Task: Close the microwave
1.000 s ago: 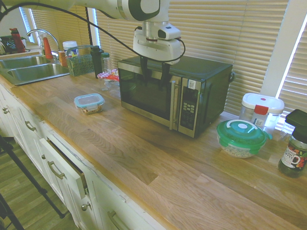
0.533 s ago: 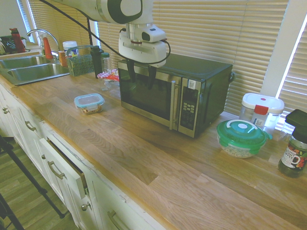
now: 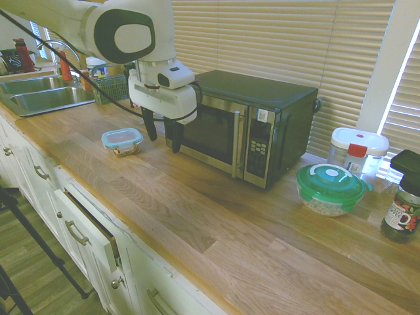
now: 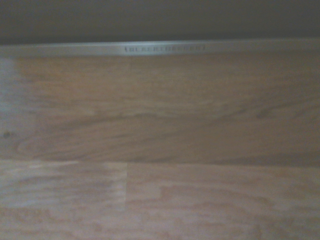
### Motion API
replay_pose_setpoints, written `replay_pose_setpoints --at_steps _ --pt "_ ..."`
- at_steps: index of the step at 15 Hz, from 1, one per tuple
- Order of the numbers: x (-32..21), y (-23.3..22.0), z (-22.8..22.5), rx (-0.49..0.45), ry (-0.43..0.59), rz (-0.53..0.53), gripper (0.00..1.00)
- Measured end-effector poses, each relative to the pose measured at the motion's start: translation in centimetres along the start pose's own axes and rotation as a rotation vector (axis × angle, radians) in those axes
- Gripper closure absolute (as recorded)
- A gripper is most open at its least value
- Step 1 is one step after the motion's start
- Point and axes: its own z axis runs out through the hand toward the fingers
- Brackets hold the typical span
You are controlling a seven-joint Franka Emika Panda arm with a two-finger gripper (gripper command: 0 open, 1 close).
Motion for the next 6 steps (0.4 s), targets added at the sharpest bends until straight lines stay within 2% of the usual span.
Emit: replay_pose_setpoints --at_steps 6 --pt "-4.0 4.1 1.0 0.013 0.007 -0.028 0.0"
